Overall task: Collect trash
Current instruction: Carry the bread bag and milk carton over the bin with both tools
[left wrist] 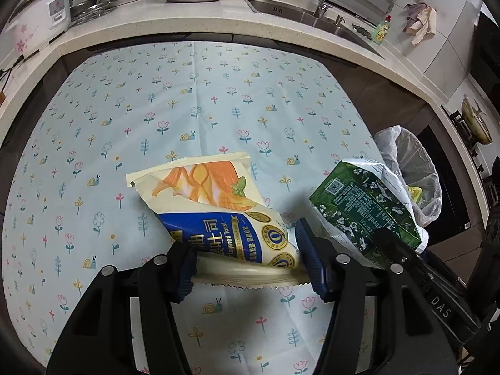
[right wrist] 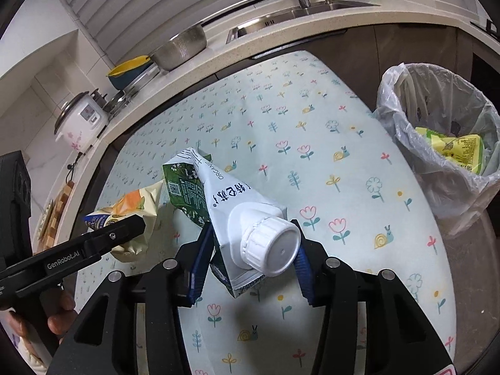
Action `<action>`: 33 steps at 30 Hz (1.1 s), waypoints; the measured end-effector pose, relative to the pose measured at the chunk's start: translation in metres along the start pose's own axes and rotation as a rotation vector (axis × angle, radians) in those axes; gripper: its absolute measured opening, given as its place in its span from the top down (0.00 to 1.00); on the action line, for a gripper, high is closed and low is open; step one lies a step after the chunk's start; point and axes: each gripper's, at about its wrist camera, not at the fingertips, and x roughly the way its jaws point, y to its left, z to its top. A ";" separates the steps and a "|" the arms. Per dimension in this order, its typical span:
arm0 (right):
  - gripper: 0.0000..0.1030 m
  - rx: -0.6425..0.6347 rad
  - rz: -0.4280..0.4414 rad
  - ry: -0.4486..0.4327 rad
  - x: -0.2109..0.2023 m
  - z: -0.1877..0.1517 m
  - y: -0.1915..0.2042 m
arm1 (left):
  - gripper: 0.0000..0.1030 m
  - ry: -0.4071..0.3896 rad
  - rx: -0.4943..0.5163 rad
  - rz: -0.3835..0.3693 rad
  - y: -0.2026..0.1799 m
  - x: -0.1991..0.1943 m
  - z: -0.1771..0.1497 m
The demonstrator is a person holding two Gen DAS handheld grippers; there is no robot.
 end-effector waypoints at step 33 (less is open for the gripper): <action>0.55 0.285 -0.279 -0.380 -0.127 0.060 -0.182 | 0.46 -0.069 0.405 -0.203 -0.259 0.024 0.042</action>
